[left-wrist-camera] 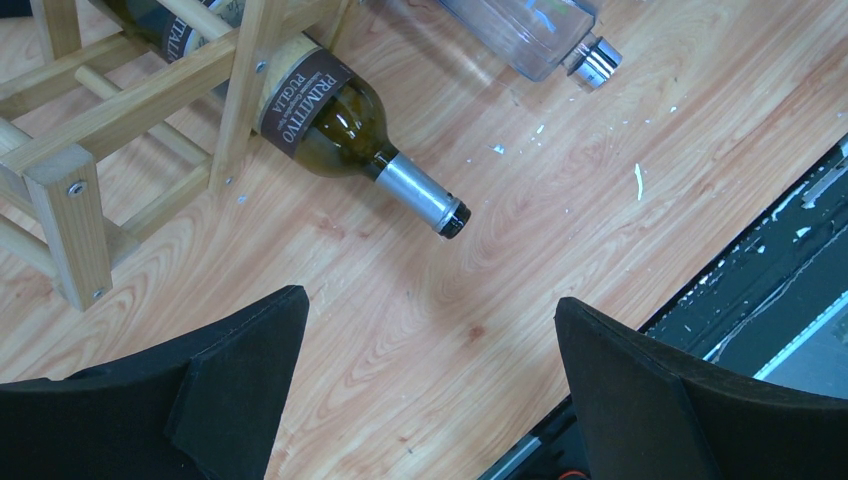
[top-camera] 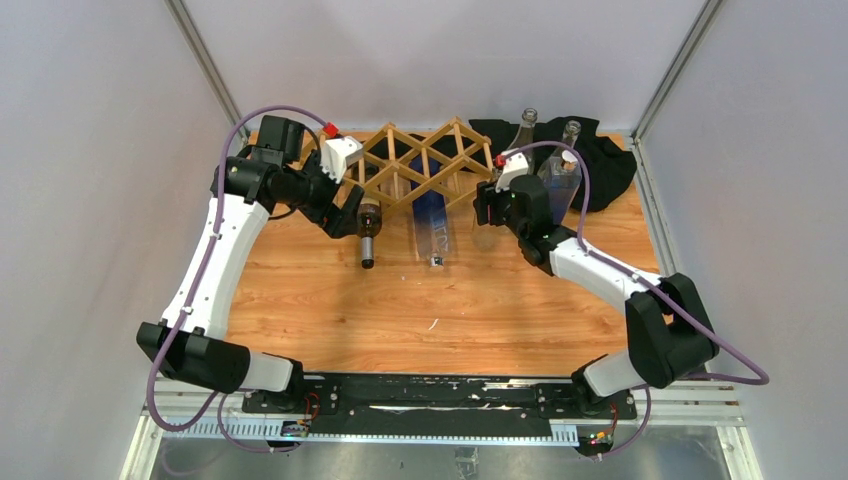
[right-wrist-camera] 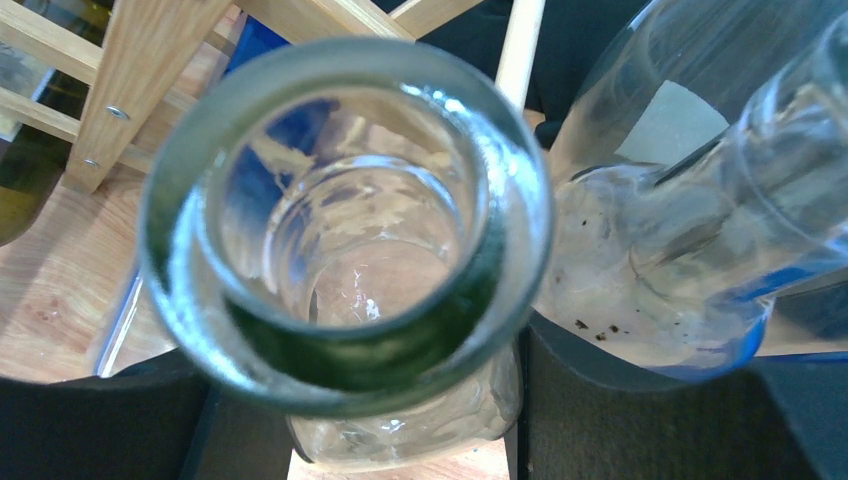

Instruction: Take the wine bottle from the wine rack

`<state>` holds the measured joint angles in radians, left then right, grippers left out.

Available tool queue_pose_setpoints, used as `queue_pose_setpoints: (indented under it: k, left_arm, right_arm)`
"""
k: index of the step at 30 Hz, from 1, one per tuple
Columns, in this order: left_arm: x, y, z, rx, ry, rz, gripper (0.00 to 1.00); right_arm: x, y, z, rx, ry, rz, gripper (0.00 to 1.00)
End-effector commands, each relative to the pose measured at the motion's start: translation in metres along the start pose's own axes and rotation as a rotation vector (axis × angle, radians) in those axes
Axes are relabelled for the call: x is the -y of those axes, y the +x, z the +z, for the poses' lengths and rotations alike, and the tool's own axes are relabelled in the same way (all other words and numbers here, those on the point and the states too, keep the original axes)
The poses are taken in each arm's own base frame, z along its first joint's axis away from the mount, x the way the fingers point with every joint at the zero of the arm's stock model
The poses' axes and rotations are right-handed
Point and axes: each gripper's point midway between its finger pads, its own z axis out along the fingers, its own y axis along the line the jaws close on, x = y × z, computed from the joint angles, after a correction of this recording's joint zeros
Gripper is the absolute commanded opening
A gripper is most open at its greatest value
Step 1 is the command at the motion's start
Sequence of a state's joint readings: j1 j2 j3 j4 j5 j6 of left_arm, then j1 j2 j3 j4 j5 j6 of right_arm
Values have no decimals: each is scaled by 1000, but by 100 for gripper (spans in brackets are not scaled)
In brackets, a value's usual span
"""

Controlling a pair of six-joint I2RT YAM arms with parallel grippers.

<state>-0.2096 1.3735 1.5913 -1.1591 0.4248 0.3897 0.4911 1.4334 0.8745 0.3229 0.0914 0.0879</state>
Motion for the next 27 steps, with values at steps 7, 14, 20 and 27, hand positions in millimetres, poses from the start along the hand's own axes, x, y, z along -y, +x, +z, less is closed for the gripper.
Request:
queue_pose_setpoints:
  k: [7,14,20,27]
  left_arm:
    - [-2,-8,-11,26,-21,10,100]
    - [-2,-11,-13,34,-25,18,100]
    - [-5,-15,-13,37,-33,20,100]
    - [-20,-16,-14,27,-81,-5,100]
  right_arm:
    - [-12,-9,1,56,9,-37,67]
    - [-10,-28,-21,95,40,-35,89]
    - [-7,-74,-52,186,45,-12,91]
    - [-44,-136,-94,217,-69,68,92]
